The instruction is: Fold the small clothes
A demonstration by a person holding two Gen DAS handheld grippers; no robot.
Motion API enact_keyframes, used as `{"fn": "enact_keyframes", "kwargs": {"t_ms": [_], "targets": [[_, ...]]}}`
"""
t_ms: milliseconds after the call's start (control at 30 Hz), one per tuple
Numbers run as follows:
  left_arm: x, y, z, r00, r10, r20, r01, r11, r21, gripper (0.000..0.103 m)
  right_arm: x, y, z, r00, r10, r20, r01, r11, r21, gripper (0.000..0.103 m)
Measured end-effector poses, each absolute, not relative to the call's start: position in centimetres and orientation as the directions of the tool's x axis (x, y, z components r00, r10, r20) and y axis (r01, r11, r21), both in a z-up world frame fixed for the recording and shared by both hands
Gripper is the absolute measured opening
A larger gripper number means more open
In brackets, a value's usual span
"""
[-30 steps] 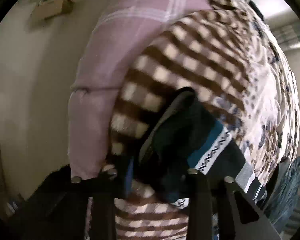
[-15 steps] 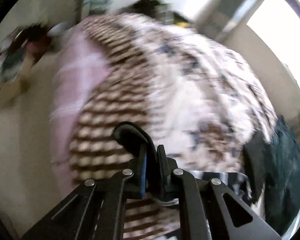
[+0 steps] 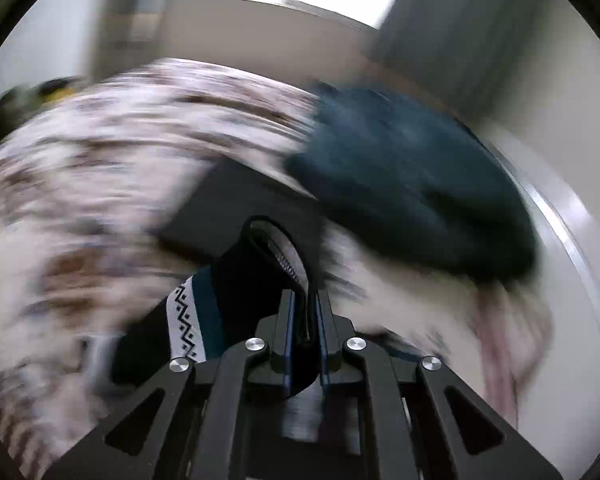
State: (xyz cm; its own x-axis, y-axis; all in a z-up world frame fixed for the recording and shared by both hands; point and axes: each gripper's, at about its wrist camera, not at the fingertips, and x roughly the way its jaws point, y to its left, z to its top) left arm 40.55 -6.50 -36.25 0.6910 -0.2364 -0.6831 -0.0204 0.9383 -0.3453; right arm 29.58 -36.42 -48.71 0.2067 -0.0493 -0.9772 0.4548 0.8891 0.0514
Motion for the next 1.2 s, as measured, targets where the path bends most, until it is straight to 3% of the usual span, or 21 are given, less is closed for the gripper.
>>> {"fn": "enact_keyframes", "kwargs": {"t_ms": [167, 333, 367, 400, 433, 500, 567, 667, 733, 833, 967, 1000, 1033, 1100, 1200], "targets": [[42.9, -23.0, -41.6, 0.493, -0.416, -0.764, 0.286, 0.907, -0.309, 0.007, 26.5, -43.5, -49.5, 0.164, -0.101, -0.981, 0.546, 0.838, 0.005, 0.103], [43.1, -31.3, -46.5, 0.296, -0.442, -0.847, 0.406, 0.861, -0.307, 0.014, 24.6, -48.6, -49.7, 0.147, -0.101, -0.984, 0.605, 0.797, 0.008, 0.103], [42.7, -31.6, -46.4, 0.289, -0.447, -0.846, 0.412, 0.856, -0.312, 0.019, 24.5, -49.2, -49.6, 0.156, -0.091, -0.984, 0.609, 0.793, 0.023, 0.103], [42.4, -31.3, -46.1, 0.295, -0.448, -0.844, 0.410, 0.857, -0.312, 0.036, 24.4, -49.7, -49.4, 0.164, -0.080, -0.983, 0.609, 0.792, 0.038, 0.103], [41.9, -30.2, -45.4, 0.303, -0.462, -0.834, 0.405, 0.854, -0.326, 0.063, 24.3, -50.0, -49.2, 0.171, -0.067, -0.983, 0.608, 0.793, 0.052, 0.103], [41.5, -27.1, -44.3, 0.338, -0.464, -0.819, 0.371, 0.865, -0.337, 0.087, 24.6, -50.6, -48.6, 0.189, -0.030, -0.981, 0.602, 0.794, 0.092, 0.103], [41.2, -22.5, -43.5, 0.390, -0.424, -0.818, 0.309, 0.896, -0.318, 0.087, 25.5, -50.4, -47.6, 0.225, 0.015, -0.974, 0.592, 0.792, 0.149, 0.103], [41.3, -13.5, -43.4, 0.457, -0.257, -0.851, 0.136, 0.966, -0.219, 0.087, 28.6, -49.1, -46.3, 0.282, 0.116, -0.953, 0.541, 0.801, 0.257, 0.100], [41.3, -7.2, -44.2, 0.470, -0.131, -0.873, -0.006, 0.988, -0.151, 0.087, 31.3, -47.3, -45.7, 0.314, 0.171, -0.934, 0.491, 0.813, 0.314, 0.094], [41.2, 0.8, -47.0, 0.418, 0.021, -0.908, -0.189, 0.980, -0.064, 0.087, 36.1, -44.7, -45.5, 0.352, 0.192, -0.916, 0.424, 0.840, 0.339, 0.091], [40.4, 6.7, -49.3, 0.378, 0.099, -0.920, -0.318, 0.948, -0.029, 0.087, 43.2, -41.7, -48.1, 0.294, 0.169, -0.941, 0.353, 0.895, 0.271, 0.086], [40.1, 7.6, -49.5, 0.381, 0.110, -0.918, -0.339, 0.940, -0.028, 0.087, 44.5, -41.2, -49.6, 0.243, 0.192, -0.951, 0.353, 0.895, 0.271, 0.076], [40.0, 8.2, -49.7, 0.380, 0.112, -0.918, -0.351, 0.936, -0.031, 0.087, 45.5, -40.9, -51.0, 0.204, 0.221, -0.954, 0.360, 0.889, 0.283, 0.047], [39.7, 9.1, -50.3, 0.367, 0.098, -0.925, -0.385, 0.921, -0.055, 0.087, 46.1, -40.3, -53.1, 0.131, 0.231, -0.964, 0.390, 0.882, 0.264, 0.012], [40.2, 9.7, -51.0, 0.364, 0.060, -0.929, -0.410, 0.906, -0.102, 0.087, 45.0, -40.4, -50.9, 0.219, 0.150, -0.964, 0.409, 0.883, 0.230, 0.009]]}}
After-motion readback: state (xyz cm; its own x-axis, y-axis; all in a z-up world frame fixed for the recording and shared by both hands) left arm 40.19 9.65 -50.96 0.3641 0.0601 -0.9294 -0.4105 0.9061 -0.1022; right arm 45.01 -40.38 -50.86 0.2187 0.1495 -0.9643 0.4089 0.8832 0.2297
